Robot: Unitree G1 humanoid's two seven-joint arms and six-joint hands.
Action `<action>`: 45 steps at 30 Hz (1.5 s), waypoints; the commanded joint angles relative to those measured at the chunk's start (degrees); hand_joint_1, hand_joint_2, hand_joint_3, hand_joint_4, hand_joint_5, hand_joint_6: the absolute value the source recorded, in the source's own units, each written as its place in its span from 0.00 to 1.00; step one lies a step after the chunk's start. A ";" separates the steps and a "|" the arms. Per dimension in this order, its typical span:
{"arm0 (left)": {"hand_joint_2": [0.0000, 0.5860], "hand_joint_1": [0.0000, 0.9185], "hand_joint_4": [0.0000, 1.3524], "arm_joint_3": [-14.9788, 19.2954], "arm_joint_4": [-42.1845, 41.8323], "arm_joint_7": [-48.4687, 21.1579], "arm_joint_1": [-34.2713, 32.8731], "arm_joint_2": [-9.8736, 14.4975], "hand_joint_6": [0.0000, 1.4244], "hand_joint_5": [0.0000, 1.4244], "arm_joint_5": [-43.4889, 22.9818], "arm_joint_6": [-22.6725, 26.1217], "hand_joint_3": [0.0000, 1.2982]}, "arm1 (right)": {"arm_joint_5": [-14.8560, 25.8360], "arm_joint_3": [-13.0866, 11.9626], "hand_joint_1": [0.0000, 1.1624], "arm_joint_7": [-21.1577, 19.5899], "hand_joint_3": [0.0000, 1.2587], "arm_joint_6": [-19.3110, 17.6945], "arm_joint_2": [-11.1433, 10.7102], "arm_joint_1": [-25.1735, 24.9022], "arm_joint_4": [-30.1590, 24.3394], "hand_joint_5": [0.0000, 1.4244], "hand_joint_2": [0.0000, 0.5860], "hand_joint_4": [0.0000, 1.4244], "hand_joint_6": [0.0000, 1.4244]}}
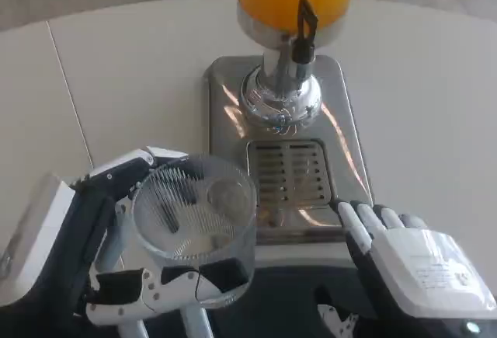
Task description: Grasp the cup under the faucet to collect the drink, then remove the cup.
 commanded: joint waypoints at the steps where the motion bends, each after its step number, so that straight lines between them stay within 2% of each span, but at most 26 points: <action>1: 0.00 0.69 0.85 -0.88 0.28 -0.12 -0.32 -0.43 1.00 0.95 -0.23 0.59 0.73 | 0.50 -0.36 0.39 0.68 0.00 0.09 0.27 0.00 -0.05 0.00 0.84 0.00 0.00; 12: 0.00 0.69 0.85 -5.18 4.80 2.21 -6.69 -3.24 1.00 0.95 5.52 2.93 0.73 | 1.03 -0.64 0.39 1.75 0.00 -0.18 -0.04 0.71 -1.09 0.00 0.85 0.00 0.00; 17: 0.00 0.69 0.85 -8.70 9.54 4.69 -11.01 -5.17 1.00 0.94 9.81 3.36 0.73 | 0.25 -0.87 0.39 3.67 0.00 -0.36 -0.14 2.74 -3.85 0.00 0.85 0.00 0.00; 28: 0.00 0.69 0.85 -12.66 20.76 10.43 -19.37 -6.20 1.00 0.94 16.36 3.93 0.73 | 0.42 -2.06 0.40 7.54 0.00 -1.38 0.30 5.77 -8.29 0.00 0.85 0.00 0.00; 34: 0.00 0.69 0.85 -15.18 27.15 13.96 -23.25 -7.15 1.00 0.94 18.98 5.04 0.73 | 1.36 -4.13 0.40 9.64 0.00 -2.21 -0.02 7.04 -10.34 0.00 0.85 0.00 0.00; 45: 0.00 0.69 0.85 -19.61 39.67 21.56 -33.28 -10.92 1.00 0.94 21.94 10.03 0.73 | 4.48 -9.44 0.40 12.40 0.00 -4.20 -0.84 9.78 -14.06 0.00 0.85 0.00 0.00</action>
